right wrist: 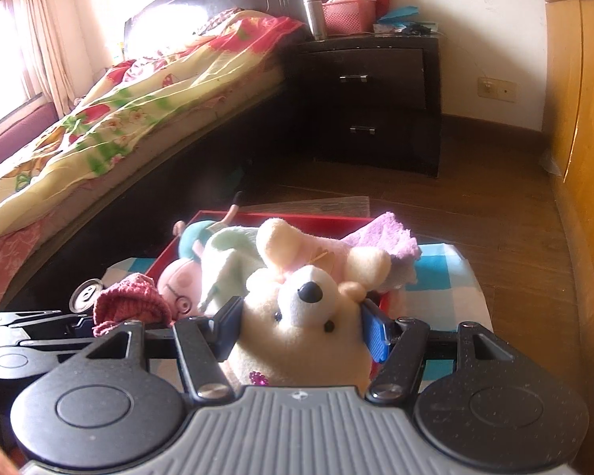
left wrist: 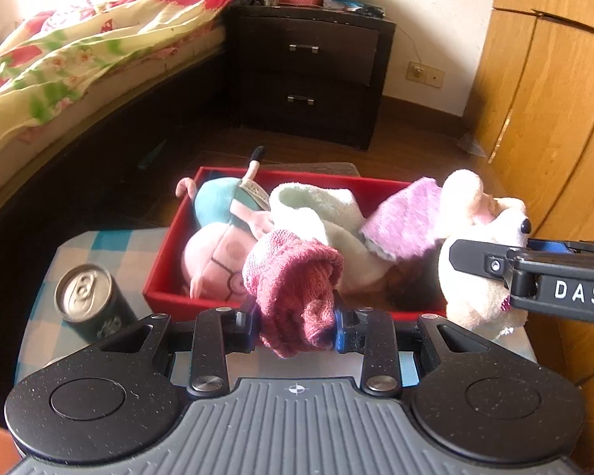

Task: Organize soft objects
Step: 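Carry the pink hat and white bunny into the red box with the left and right tools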

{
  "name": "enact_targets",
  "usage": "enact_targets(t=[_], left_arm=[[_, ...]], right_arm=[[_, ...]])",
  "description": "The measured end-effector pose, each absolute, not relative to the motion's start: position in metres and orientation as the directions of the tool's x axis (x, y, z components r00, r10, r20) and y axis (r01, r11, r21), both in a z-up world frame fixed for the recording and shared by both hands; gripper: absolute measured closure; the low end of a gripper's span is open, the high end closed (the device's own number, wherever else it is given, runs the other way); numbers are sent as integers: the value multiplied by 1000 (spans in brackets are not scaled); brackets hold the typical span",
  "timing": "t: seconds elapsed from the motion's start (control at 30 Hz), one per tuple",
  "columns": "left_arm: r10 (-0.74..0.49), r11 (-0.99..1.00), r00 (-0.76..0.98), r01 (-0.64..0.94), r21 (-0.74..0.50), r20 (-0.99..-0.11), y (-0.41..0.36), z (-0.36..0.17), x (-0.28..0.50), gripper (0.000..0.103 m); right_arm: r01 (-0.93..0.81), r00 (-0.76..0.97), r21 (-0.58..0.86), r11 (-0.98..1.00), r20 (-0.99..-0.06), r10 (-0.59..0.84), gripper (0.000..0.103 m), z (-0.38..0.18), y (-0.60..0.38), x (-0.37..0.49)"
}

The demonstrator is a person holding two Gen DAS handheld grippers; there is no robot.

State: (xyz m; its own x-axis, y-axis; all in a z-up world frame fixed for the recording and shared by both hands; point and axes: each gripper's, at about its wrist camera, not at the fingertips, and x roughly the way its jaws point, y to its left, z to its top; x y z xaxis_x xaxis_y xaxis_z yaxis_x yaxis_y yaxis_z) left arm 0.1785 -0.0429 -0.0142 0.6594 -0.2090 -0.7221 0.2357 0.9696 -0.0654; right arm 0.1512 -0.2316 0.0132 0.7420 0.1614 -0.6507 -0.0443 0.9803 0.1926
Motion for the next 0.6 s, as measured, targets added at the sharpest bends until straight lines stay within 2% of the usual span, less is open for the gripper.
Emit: enact_targets(t=[0.17, 0.47, 0.6], left_arm=[[-168, 976, 667, 217, -27, -726, -52, -25, 210, 69], [-122, 978, 667, 208, 26, -735, -67, -48, 244, 68], [-113, 978, 667, 207, 37, -737, -70, -52, 248, 62]], right_arm=[[-43, 759, 161, 986, -636, 137, 63, 2, -230, 175], [-27, 732, 161, 987, -669, 129, 63, -34, -235, 217], [-31, 731, 148, 988, -671, 124, 59, -40, -234, 223]])
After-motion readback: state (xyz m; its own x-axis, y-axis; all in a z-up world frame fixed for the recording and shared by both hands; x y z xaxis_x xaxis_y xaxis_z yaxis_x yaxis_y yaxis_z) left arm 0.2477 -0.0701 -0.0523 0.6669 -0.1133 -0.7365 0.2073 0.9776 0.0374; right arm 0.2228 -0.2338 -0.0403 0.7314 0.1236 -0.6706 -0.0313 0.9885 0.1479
